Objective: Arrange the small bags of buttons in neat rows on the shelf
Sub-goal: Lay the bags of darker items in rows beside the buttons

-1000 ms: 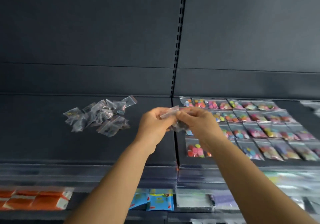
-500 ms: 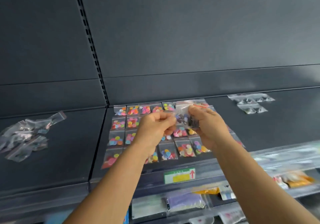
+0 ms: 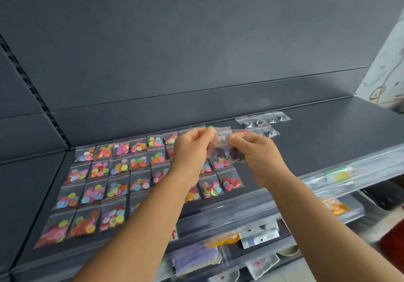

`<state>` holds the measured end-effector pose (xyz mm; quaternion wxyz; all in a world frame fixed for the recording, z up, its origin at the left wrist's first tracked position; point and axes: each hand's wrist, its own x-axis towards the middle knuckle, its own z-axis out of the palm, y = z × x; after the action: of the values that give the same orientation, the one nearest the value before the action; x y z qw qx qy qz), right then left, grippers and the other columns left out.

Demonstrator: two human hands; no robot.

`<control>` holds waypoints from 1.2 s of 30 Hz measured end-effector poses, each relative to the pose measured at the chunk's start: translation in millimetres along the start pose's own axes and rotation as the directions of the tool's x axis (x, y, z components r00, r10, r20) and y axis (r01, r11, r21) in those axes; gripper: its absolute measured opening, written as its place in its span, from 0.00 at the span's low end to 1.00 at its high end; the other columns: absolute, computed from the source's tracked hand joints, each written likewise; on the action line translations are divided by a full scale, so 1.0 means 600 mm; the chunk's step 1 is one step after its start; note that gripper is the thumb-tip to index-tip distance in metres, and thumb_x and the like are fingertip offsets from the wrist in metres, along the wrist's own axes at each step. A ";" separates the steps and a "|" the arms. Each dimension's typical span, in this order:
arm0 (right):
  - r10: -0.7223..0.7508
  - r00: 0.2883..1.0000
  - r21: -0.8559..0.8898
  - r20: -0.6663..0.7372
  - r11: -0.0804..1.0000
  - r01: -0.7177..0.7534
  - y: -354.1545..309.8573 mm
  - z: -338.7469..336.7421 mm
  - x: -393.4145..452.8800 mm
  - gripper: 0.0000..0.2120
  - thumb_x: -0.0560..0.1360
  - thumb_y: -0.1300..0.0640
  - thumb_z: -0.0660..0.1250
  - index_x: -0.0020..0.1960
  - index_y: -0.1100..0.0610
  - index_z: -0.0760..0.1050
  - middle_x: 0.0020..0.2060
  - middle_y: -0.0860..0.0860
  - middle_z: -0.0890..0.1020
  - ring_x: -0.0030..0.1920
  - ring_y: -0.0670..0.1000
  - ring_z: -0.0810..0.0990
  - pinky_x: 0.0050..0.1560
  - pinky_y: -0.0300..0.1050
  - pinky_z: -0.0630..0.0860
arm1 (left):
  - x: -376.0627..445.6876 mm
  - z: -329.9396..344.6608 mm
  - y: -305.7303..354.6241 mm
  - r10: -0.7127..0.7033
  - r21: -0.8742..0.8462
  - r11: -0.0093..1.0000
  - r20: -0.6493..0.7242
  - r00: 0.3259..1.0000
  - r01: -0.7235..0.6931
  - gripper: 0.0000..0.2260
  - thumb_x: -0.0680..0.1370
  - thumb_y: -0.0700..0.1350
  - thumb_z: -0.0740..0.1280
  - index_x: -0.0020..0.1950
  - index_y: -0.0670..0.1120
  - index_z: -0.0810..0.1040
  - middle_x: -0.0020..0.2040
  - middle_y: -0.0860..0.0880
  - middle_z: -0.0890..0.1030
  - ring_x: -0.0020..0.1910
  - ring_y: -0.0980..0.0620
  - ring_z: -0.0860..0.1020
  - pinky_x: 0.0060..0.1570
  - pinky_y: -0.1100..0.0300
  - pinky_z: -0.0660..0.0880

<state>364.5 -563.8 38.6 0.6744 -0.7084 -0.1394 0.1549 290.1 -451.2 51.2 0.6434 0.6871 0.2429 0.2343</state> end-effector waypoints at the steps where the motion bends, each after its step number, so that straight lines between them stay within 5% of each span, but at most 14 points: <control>1: 0.005 1.000 -0.008 -0.007 1.000 -0.006 -0.001 -0.008 0.003 0.09 0.71 0.54 0.72 0.33 0.54 0.81 0.35 0.54 0.84 0.36 0.51 0.80 0.46 0.51 0.78 | 0.007 0.011 0.000 -0.005 -0.010 1.000 0.004 1.000 0.005 0.09 0.78 0.47 0.64 0.41 0.47 0.81 0.39 0.50 0.83 0.40 0.52 0.79 0.43 0.56 0.79; 7: 0.052 0.993 0.036 -0.110 0.998 -0.049 -0.007 -0.048 0.037 0.07 0.72 0.54 0.71 0.36 0.55 0.81 0.35 0.52 0.84 0.38 0.50 0.80 0.46 0.47 0.77 | 0.059 0.059 -0.009 -0.009 -0.013 1.000 0.131 0.991 0.011 0.08 0.77 0.52 0.67 0.46 0.49 0.81 0.43 0.51 0.85 0.44 0.53 0.82 0.46 0.58 0.79; 12: 0.062 0.993 0.092 -0.099 0.994 -0.053 -0.016 -0.061 0.079 0.11 0.77 0.56 0.64 0.40 0.55 0.82 0.38 0.54 0.84 0.40 0.51 0.80 0.51 0.48 0.75 | 0.105 0.081 -0.002 -0.004 -0.011 1.000 0.222 0.975 0.007 0.06 0.77 0.45 0.67 0.48 0.44 0.81 0.43 0.48 0.84 0.41 0.55 0.81 0.42 0.66 0.80; 15: 0.045 0.991 0.138 -0.123 0.990 -0.027 -0.019 -0.069 0.105 0.14 0.79 0.57 0.60 0.42 0.54 0.83 0.37 0.51 0.83 0.39 0.49 0.78 0.52 0.47 0.73 | 0.136 0.091 -0.001 0.010 -0.031 1.000 0.267 0.964 -0.002 0.04 0.77 0.42 0.67 0.44 0.45 0.81 0.41 0.48 0.84 0.39 0.55 0.80 0.44 0.63 0.79; 21: 0.014 0.974 0.089 -0.226 0.996 0.007 -0.017 -0.085 0.134 0.08 0.72 0.54 0.69 0.40 0.56 0.84 0.39 0.55 0.82 0.43 0.53 0.77 0.52 0.49 0.74 | 0.174 0.116 -0.011 -0.015 0.001 1.000 0.310 0.951 0.015 0.04 0.75 0.42 0.68 0.41 0.47 0.81 0.41 0.47 0.84 0.43 0.46 0.81 0.52 0.50 0.78; 28: 0.001 0.990 0.108 -0.143 0.994 0.015 -0.016 -0.096 0.177 0.11 0.76 0.55 0.65 0.42 0.53 0.85 0.41 0.58 0.85 0.42 0.55 0.79 0.55 0.54 0.76 | 0.201 0.154 -0.012 -0.008 0.030 1.000 0.286 0.958 -0.001 0.05 0.76 0.43 0.68 0.42 0.46 0.82 0.43 0.45 0.85 0.45 0.44 0.82 0.54 0.46 0.78; 32: 0.064 0.996 0.148 -0.069 0.988 -0.053 -0.002 -0.121 0.207 0.17 0.79 0.50 0.61 0.42 0.58 0.83 0.38 0.57 0.84 0.40 0.54 0.80 0.51 0.53 0.75 | 0.214 0.185 -0.028 -0.022 0.030 0.999 0.227 0.974 0.016 0.05 0.75 0.44 0.69 0.42 0.45 0.82 0.42 0.43 0.84 0.43 0.44 0.82 0.54 0.43 0.78; 36: 0.029 0.999 0.133 -0.017 0.991 -0.027 0.009 -0.159 0.234 0.12 0.78 0.54 0.63 0.43 0.59 0.82 0.31 0.52 0.83 0.32 0.47 0.81 0.34 0.37 0.75 | 0.224 0.241 -0.036 -0.032 0.039 0.999 0.135 0.990 0.027 0.05 0.75 0.43 0.68 0.40 0.46 0.82 0.39 0.46 0.84 0.38 0.50 0.80 0.51 0.47 0.79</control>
<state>531.5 -594.1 32.8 0.7192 -0.6652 -0.1122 0.1664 484.8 -475.8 21.7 0.6490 0.7095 0.2131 0.1731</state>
